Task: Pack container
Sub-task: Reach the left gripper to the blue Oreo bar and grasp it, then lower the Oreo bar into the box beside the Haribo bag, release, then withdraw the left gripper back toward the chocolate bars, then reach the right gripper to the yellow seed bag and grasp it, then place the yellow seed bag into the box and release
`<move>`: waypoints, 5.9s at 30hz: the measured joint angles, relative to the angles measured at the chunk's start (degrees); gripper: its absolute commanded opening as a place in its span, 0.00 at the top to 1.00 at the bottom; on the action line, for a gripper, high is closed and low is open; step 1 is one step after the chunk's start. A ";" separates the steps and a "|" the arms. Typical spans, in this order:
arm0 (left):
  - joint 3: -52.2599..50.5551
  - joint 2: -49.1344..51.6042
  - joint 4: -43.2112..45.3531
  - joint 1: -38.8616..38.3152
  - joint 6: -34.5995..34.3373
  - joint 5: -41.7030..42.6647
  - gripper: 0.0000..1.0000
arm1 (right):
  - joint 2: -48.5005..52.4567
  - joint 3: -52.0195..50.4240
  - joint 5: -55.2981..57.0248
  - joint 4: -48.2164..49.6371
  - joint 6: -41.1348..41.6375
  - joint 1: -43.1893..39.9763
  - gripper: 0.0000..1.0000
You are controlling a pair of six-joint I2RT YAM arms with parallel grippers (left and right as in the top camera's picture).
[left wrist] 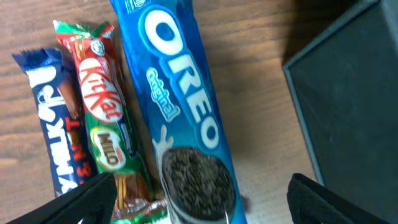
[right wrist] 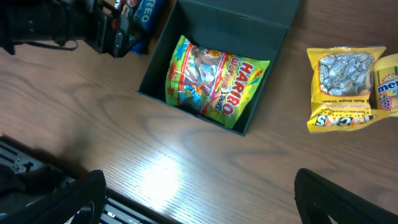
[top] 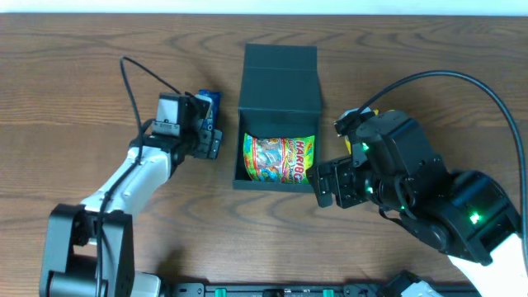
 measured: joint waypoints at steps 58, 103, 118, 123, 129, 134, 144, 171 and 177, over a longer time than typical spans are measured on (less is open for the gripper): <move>12.87 -11.34 -13.88 -19.61 31.21 1.14 0.94 | -21.40 -0.13 5.73 -4.33 -0.04 -7.58 0.01; 13.16 -9.79 -0.22 -18.40 14.58 -33.07 0.05 | -21.59 -0.15 7.89 -7.50 -0.20 -7.58 0.01; 13.20 -4.76 -15.54 2.08 -2.45 -13.53 0.05 | -21.62 -0.63 8.74 -7.21 -0.22 -7.58 0.01; 13.20 -1.77 -15.54 2.32 -3.30 -11.23 0.05 | -21.90 -7.41 11.89 -1.20 -0.22 -7.58 0.01; 13.20 -1.09 -15.41 2.32 -3.52 -10.21 0.05 | -16.96 -21.49 16.06 13.05 -0.22 -9.27 0.04; 13.20 -1.09 -15.69 2.32 -3.52 -9.99 0.05 | -3.45 -27.36 16.92 19.76 -0.24 -14.86 0.06; 13.20 -1.09 -16.41 2.32 -3.52 -9.97 0.05 | 19.15 -27.80 10.86 33.31 -3.06 -26.86 0.17; 13.20 -1.05 -17.75 2.32 -3.76 -9.97 0.05 | 29.20 -23.63 1.75 31.91 -8.26 -29.53 0.99; 13.20 -1.05 -18.08 2.32 -3.76 -9.97 0.05 | 15.32 -17.35 -0.85 27.87 -9.60 -26.82 0.99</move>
